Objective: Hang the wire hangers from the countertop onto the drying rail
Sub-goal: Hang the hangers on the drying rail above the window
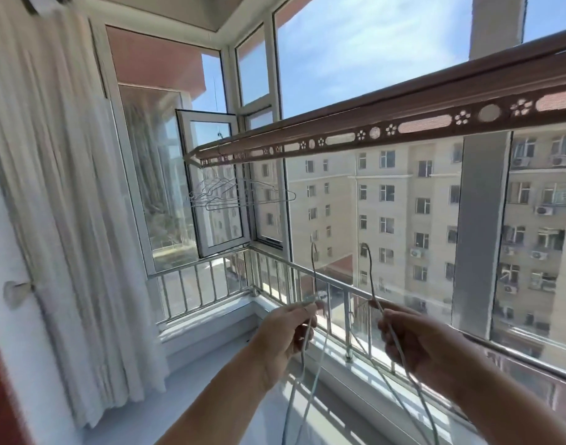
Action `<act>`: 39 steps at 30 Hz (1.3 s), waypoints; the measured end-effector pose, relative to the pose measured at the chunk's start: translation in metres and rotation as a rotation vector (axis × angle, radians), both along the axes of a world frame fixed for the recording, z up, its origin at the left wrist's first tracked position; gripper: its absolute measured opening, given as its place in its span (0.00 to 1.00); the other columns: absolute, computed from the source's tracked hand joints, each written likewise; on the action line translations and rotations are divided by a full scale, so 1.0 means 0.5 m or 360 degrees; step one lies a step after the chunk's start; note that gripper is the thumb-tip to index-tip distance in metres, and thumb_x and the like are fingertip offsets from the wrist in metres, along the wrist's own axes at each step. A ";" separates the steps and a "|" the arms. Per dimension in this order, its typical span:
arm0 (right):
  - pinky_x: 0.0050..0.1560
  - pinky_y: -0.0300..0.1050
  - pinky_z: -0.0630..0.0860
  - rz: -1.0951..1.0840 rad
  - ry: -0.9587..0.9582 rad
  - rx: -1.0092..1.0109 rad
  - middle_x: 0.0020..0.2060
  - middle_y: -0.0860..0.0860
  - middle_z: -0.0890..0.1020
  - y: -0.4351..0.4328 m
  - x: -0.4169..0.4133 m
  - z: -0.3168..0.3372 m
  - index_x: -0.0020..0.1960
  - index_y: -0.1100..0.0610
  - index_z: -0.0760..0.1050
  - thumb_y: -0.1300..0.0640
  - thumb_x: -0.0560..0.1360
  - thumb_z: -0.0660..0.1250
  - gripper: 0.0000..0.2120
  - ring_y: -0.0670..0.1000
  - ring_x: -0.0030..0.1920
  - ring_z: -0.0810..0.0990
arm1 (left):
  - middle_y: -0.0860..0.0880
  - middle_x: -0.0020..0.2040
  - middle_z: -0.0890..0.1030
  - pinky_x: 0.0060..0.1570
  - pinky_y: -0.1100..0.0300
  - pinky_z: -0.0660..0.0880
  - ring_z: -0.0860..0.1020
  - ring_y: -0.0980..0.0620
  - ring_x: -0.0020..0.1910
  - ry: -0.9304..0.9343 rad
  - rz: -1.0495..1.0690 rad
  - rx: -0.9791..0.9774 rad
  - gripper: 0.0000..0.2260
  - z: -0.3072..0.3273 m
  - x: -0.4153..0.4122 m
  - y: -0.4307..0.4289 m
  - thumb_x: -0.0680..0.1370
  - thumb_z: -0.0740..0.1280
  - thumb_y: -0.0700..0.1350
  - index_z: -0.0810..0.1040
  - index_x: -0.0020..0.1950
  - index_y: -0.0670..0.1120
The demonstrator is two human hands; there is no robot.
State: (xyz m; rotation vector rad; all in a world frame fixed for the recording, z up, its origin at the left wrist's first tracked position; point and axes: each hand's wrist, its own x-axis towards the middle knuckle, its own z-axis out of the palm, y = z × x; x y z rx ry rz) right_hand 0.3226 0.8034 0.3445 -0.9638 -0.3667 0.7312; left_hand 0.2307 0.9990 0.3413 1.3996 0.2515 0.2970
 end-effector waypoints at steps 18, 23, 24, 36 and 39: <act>0.26 0.35 0.74 0.0133 -0.0339 0.0112 0.31 0.55 0.79 0.484 0.375 0.129 0.62 0.63 0.73 0.65 0.68 0.63 0.21 0.47 0.27 0.75 | 0.50 0.33 0.76 0.31 0.64 0.69 0.71 0.55 0.31 -0.0165 0.0135 0.0062 0.12 0.130 0.338 0.436 0.79 0.60 0.39 0.80 0.57 0.38; 0.27 0.35 0.73 0.0038 -0.0426 0.0133 0.31 0.54 0.79 0.594 0.455 0.167 0.60 0.63 0.74 0.65 0.68 0.65 0.20 0.48 0.30 0.72 | 0.52 0.31 0.76 0.33 0.63 0.67 0.71 0.56 0.30 -0.0285 0.0070 0.0083 0.12 0.170 0.426 0.548 0.80 0.59 0.39 0.80 0.58 0.39; 0.27 0.35 0.73 0.0012 -0.0440 0.0133 0.32 0.54 0.79 0.617 0.470 0.175 0.59 0.63 0.74 0.66 0.70 0.64 0.17 0.48 0.30 0.72 | 0.51 0.32 0.76 0.33 0.63 0.68 0.71 0.57 0.29 -0.0300 0.0059 0.0082 0.12 0.177 0.447 0.573 0.80 0.59 0.40 0.80 0.57 0.39; 0.25 0.35 0.71 -0.0440 -0.0544 0.0193 0.30 0.54 0.79 0.863 0.611 0.279 0.60 0.64 0.73 0.67 0.75 0.61 0.14 0.47 0.29 0.72 | 0.51 0.32 0.75 0.32 0.63 0.67 0.70 0.56 0.29 -0.0440 -0.0314 0.0011 0.13 0.286 0.674 0.845 0.80 0.58 0.40 0.79 0.58 0.39; 0.25 0.34 0.72 -0.0545 -0.0552 0.0187 0.29 0.53 0.80 0.904 0.636 0.294 0.62 0.64 0.73 0.66 0.76 0.61 0.15 0.46 0.26 0.74 | 0.51 0.32 0.75 0.32 0.64 0.67 0.71 0.57 0.28 -0.0476 -0.0408 -0.0019 0.12 0.308 0.715 0.891 0.79 0.59 0.40 0.79 0.58 0.40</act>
